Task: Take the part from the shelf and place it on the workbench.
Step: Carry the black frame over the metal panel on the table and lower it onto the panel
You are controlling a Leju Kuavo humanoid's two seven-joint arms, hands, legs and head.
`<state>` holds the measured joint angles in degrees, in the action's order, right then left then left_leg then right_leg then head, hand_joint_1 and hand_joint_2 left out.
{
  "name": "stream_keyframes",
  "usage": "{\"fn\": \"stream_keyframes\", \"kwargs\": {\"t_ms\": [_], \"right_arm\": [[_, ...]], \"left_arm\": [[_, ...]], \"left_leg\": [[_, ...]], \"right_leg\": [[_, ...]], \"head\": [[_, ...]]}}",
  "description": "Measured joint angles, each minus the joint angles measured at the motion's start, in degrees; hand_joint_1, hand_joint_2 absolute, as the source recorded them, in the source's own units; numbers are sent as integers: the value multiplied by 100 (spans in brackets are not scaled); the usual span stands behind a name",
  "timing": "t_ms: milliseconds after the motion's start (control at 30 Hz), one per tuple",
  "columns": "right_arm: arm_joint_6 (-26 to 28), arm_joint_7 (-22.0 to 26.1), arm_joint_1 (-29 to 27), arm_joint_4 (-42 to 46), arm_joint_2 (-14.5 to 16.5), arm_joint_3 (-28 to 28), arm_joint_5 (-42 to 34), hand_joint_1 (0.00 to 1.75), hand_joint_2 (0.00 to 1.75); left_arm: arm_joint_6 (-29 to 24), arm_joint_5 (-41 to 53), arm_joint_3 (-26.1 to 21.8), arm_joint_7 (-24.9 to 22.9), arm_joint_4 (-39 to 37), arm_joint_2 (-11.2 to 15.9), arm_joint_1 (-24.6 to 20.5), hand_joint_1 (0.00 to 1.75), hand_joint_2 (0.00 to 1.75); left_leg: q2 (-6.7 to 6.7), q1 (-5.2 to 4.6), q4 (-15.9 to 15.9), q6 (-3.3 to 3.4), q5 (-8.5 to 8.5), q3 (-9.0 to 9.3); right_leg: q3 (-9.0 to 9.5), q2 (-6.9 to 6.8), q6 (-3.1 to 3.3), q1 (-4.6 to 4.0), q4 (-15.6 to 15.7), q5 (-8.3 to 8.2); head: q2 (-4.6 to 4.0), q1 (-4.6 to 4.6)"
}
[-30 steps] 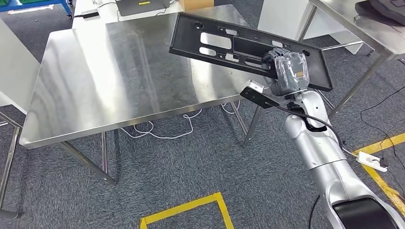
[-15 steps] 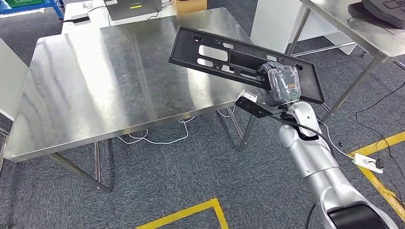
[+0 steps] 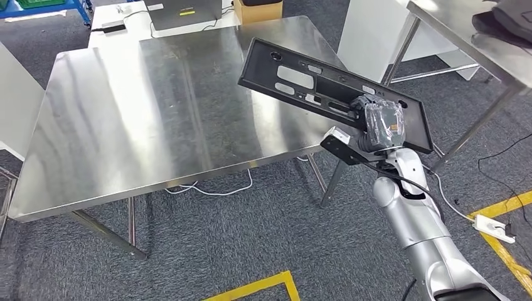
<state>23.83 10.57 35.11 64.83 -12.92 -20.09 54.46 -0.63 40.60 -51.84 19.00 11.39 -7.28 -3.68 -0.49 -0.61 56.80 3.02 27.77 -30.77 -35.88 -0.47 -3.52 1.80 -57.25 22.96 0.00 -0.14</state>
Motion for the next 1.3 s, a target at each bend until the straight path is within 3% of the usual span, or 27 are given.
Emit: {"fn": "stream_keyframes", "kwargs": {"t_ms": [133,167,233,267,300,333,367,400,467,533,633,700,767,800,833,867,933,1000,1100,1167,1267,1300], "right_arm": [[15,-4,-63,60,-4,91,15,175,175],[28,-4,-64,75,-4,108,23,175,175],[61,-4,-75,87,-4,142,56,175,175],[77,-4,-90,86,-2,155,78,175,175],[90,-4,-110,86,-2,164,98,175,175],[102,-4,-128,85,-2,171,115,175,175],[115,-4,-141,85,-2,177,129,175,175],[133,-4,-148,85,-2,183,143,175,175],[190,-4,-133,81,-2,202,176,175,175],[235,-5,-109,75,-6,221,208,175,175],[293,-46,-91,69,-16,236,296,175,175],[366,-112,-80,61,-35,252,392,175,175],[422,-177,-83,37,-54,263,483,175,175],[436,-216,-90,19,-61,265,537,175,175],[450,-255,-95,2,-64,266,600,175,175],[473,-297,-98,-11,-67,266,669,175,175],[540,-378,-96,-28,-70,268,814,175,175],[595,-435,-90,-42,-74,269,917,175,175],[610,-456,-81,-59,-69,269,975,175,175],[615,-456,-65,-62,-56,269,1005,175,175],[627,-452,-30,-97,-13,266,1050,175,175],[630,-449,-25,-116,7,264,1064,175,175]], "left_arm": [[-2,18,0,3,2,23,-10,0,175],[-3,19,0,3,2,28,-11,0,175],[-4,24,0,2,2,31,-9,0,175],[-4,26,-1,1,2,31,-7,0,175],[-4,28,-1,1,2,33,-5,0,175],[-4,29,-3,1,2,36,-4,0,175],[-4,30,-7,1,2,40,-4,0,175],[-4,30,-14,1,2,45,-4,0,175],[-4,34,-36,1,-1,53,-8,0,175],[-4,37,-54,-2,-3,55,-10,0,175],[-6,47,-64,-3,-2,54,-9,0,175],[-11,71,-70,1,-1,54,-16,0,175],[-44,87,-79,3,-1,55,-20,0,175],[-73,89,-83,-2,-1,53,-19,0,175],[-102,91,-86,-13,-1,51,-17,0,175],[-132,93,-87,-27,-1,48,-17,0,175],[-175,98,-87,-52,-2,38,-21,0,175],[-207,99,-88,-64,-3,29,-32,0,175],[-255,102,-91,-88,-2,32,-31,0,175],[-296,105,-92,-114,1,39,-29,0,175],[-356,105,-113,-178,2,33,-30,0,175],[-374,105,-126,-192,2,33,-26,0,175]], "left_leg": [[32,49,203,-108,194,-47],[35,66,448,-146,312,-166],[34,97,1196,-200,600,-598],[34,111,1521,-214,671,-826],[34,125,1682,-222,631,-987],[35,137,1649,-224,482,-1052],[36,147,1391,-220,225,-1003],[36,157,997,-210,-69,-880],[35,142,358,-186,-386,-633],[32,96,193,-139,-350,-552],[31,71,126,-8,-321,-481],[29,73,88,87,-303,-404],[20,48,90,145,-258,-349],[13,32,92,157,-234,-320],[-3,13,93,166,-206,-286],[-28,-8,94,168,-175,-247],[-82,-44,98,154,-107,-174],[-134,-74,105,124,-47,-137],[-189,-69,122,58,17,-134],[-134,-44,331,-33,160,-215],[-30,68,1335,-187,620,-758],[-11,109,1606,-226,685,-938]], "right_leg": [[57,48,166,34,8,74],[84,54,200,43,10,96],[138,58,261,36,10,150],[169,59,277,33,10,179],[210,61,281,33,10,213],[259,65,275,35,9,251],[320,70,260,41,10,294],[383,73,237,46,13,341],[469,76,169,19,19,423],[494,76,94,-12,39,469],[469,64,8,-20,-33,546],[186,57,42,-20,-575,740],[-314,57,93,-33,-1389,960],[-518,58,90,-45,-1639,979],[-623,58,71,-60,-1680,905],[-600,62,46,-78,-1473,733],[-320,136,29,-111,-659,279],[-86,204,90,-137,-105,14],[-19,152,191,-114,-3,0],[24,97,260,-63,33,20],[75,14,354,-49,42,69],[84,-12,357,-46,42,81]], "head": [[0,-45],[0,-50],[0,-47],[0,-48],[0,-48],[0,-49],[0,-50],[0,-49],[0,-43],[0,-37],[0,-37],[0,-23],[0,-9],[0,-8],[0,-6],[0,-8],[0,-8],[0,-13],[0,-12],[0,-24],[0,-44],[0,-43]]}}
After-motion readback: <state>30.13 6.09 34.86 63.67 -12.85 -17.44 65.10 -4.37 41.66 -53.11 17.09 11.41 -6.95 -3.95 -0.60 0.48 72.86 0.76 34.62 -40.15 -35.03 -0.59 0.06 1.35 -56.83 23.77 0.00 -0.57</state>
